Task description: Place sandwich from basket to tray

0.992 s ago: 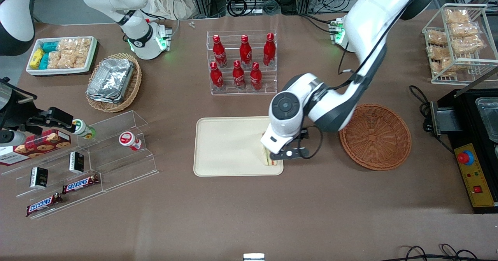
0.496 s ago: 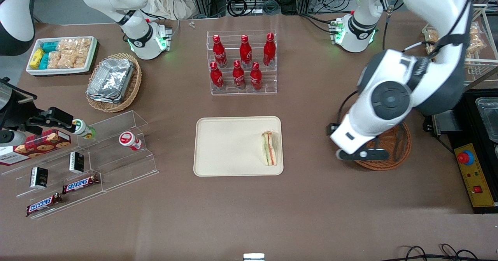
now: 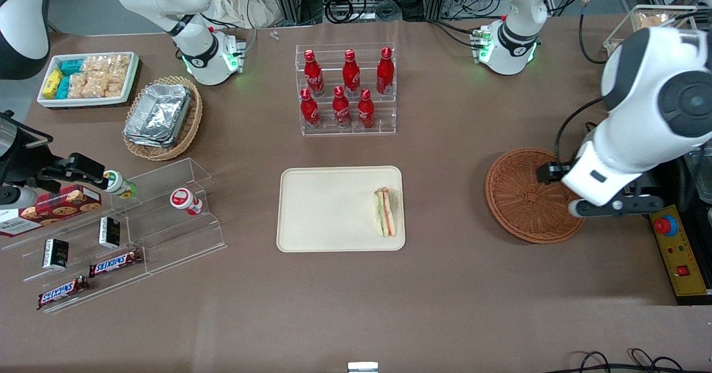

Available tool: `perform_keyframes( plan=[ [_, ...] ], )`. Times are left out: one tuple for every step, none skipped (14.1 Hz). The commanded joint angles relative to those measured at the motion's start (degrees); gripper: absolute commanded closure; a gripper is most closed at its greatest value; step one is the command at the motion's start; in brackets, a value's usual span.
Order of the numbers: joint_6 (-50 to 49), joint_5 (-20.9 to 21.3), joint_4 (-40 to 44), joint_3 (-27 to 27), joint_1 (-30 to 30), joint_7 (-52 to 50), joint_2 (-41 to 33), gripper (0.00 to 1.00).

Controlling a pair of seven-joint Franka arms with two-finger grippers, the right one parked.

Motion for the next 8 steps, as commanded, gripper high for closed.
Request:
perform_keyframes(
  plan=[
    [-0.64,-0.96,-0.89,-0.37,1.83,0.00,-1.71,0.00],
    [-0.64,-0.70,-0.88,-0.28,2.09,-0.01,-1.53,0.00],
    [-0.99,-0.70,-0.53,-0.28,2.27,0.42,-1.62,0.00],
    [-1.17,-0.87,-0.44,-0.37,3.49,0.43,-1.79,0.00],
    [-1.26,-1.05,-0.01,-0.37,3.85,-0.01,-1.71,0.00],
    [-1.43,-1.57,0.26,-0.37,4.11,0.08,-1.70,0.00],
    [-1.70,-1.23,-0.17,-0.28,4.12,0.69,-1.88,0.00],
    [-2.05,-0.70,-0.61,-0.37,3.94,0.78,-2.49,0.00]
  ],
)
